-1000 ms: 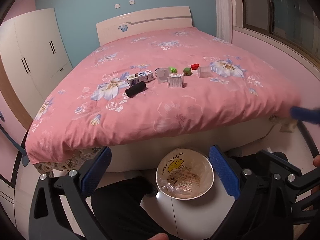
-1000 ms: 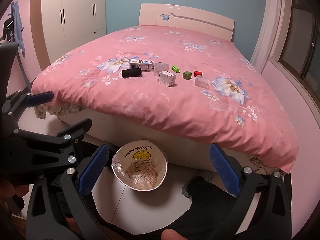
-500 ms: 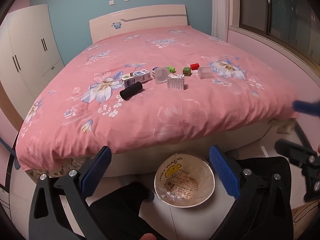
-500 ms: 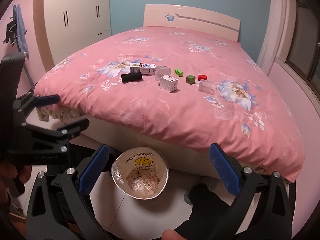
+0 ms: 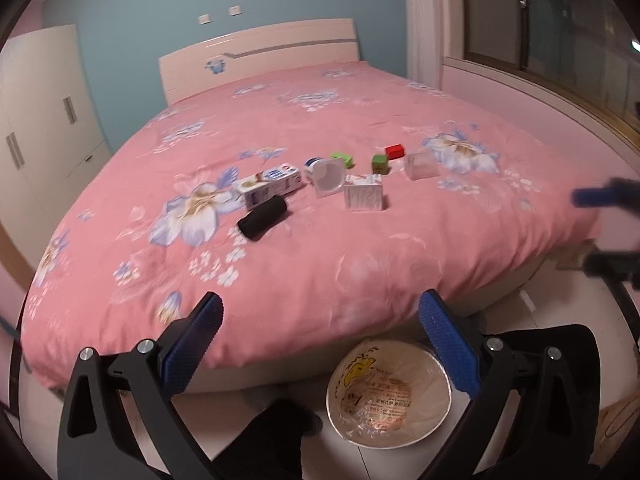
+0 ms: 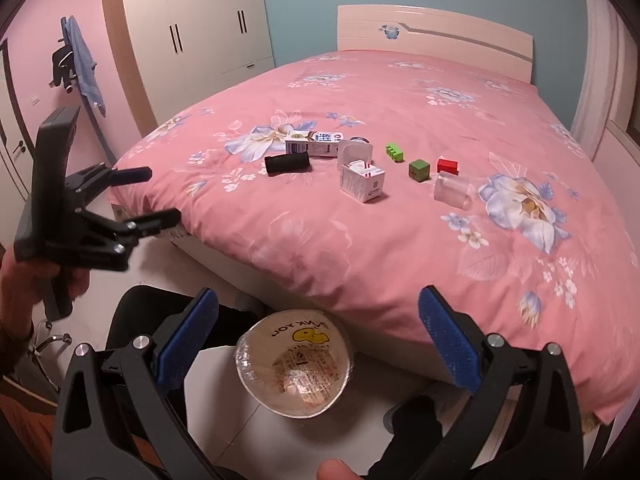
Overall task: Collect trash
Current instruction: 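Move both tools over the bedspread toward the scattered items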
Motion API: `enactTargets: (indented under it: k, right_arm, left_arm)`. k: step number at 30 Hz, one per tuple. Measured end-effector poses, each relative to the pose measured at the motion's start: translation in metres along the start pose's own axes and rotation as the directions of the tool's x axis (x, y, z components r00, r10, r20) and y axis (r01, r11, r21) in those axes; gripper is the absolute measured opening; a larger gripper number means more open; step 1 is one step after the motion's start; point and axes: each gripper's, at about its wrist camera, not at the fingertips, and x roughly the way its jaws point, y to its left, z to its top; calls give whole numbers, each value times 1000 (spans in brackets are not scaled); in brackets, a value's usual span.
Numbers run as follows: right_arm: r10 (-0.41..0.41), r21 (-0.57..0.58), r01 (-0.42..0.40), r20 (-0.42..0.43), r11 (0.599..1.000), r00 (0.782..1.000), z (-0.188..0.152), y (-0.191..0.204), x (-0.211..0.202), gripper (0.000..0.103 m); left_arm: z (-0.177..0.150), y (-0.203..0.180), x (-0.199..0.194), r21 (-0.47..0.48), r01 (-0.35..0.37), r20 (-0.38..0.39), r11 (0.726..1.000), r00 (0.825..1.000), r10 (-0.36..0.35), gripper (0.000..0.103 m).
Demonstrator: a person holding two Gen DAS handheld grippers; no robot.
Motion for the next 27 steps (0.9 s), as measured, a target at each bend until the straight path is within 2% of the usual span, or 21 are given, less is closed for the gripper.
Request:
enactTargets:
  k: [4, 7, 9, 14, 21, 27]
  right_arm:
    - [10, -19, -10, -22, 1000, 1000, 12, -17, 11, 98]
    - [5, -16, -5, -29, 1000, 1000, 21, -29, 18, 98]
    - [21, -10, -21, -34, 1000, 999, 26, -37, 23, 98]
    - [-17, -78, 13, -58, 997, 998, 36, -52, 35, 98]
    - [-31, -149, 18, -87, 989, 996, 48, -71, 51, 98]
    - [7, -195, -35, -142, 980, 990, 60, -82, 74, 98]
  left_arm:
    - [9, 8, 12, 25, 11, 31, 1000, 999, -12, 100]
    - [17, 19, 25, 9, 17, 17, 1000, 1000, -17, 100]
    - [22, 28, 34, 5, 22, -1, 1000, 1000, -22, 100]
    - [34, 44, 55, 44, 80, -49, 996, 996, -78, 100]
    - [45, 66, 82, 55, 101, -120, 993, 988, -94, 100]
    - [54, 72, 106, 89, 138, -164, 986, 979, -122, 100]
